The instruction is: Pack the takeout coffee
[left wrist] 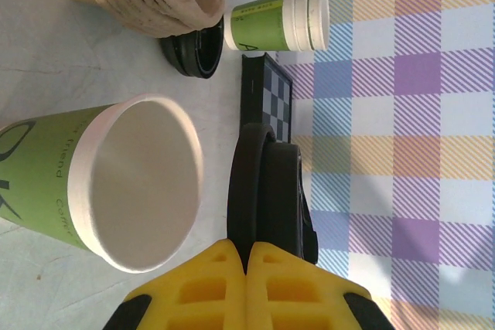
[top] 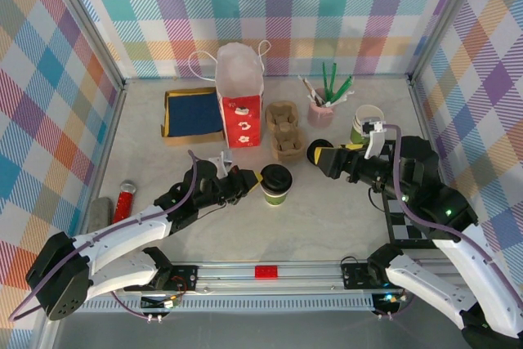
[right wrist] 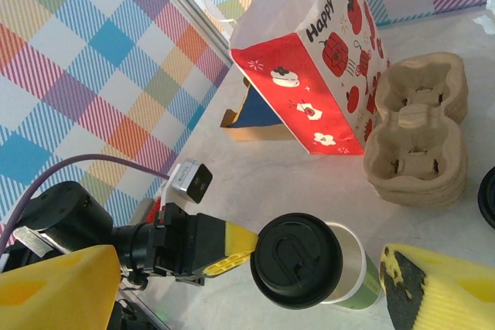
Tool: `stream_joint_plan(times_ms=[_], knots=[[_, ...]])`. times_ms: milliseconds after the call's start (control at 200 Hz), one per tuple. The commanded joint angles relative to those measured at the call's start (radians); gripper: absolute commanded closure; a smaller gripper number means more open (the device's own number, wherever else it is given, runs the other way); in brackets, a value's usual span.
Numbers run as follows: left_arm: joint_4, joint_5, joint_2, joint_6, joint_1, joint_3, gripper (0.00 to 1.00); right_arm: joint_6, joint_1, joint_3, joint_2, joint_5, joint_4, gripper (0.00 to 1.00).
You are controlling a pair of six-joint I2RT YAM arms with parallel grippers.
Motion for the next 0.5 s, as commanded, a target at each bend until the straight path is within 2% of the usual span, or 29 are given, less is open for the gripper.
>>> stream_joint_plan(times_ms=[0,495], knots=[[0.037,0.016,0.012,0.022,0.01,-0.007,0.97,-0.019,0.001,-0.015,0.003,-0.025,0.055,0.14],[0.093,0.029,0.104,0.036,0.027,-0.019,0.97,-0.025,0.001,-0.047,-0.02,-0.037,0.088,0.15]])
